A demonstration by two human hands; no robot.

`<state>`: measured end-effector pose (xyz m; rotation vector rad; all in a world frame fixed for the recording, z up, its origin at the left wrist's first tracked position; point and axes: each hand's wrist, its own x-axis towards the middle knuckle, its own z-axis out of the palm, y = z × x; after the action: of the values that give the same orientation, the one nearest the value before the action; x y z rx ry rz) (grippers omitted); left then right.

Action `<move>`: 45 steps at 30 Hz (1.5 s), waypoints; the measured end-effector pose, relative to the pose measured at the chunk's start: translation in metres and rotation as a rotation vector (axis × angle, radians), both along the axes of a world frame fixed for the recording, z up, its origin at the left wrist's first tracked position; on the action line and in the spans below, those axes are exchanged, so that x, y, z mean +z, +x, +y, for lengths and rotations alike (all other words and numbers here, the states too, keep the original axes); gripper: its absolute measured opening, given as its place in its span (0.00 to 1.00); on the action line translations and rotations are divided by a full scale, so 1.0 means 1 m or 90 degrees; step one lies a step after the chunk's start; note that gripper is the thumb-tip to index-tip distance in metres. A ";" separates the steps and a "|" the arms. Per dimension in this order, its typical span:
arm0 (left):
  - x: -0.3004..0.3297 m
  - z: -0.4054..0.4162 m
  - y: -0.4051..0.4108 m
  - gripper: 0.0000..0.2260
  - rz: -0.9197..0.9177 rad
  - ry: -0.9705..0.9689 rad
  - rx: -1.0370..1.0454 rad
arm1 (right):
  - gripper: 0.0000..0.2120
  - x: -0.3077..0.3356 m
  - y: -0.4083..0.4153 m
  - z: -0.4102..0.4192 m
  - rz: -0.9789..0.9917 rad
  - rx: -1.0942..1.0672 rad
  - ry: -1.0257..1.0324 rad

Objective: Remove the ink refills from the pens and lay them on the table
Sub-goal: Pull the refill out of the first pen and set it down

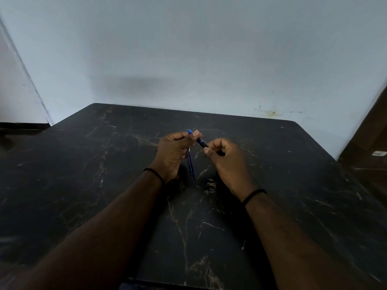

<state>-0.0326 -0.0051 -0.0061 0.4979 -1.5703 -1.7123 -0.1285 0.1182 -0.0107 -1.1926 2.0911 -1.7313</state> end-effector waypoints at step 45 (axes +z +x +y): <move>0.010 -0.004 0.007 0.08 0.034 0.018 0.049 | 0.06 -0.017 -0.010 -0.007 0.163 -0.037 0.029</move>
<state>-0.0257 -0.0094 0.0040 0.5153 -1.4725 -1.6781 -0.1381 0.1107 -0.0280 -1.4209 2.3154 -1.6185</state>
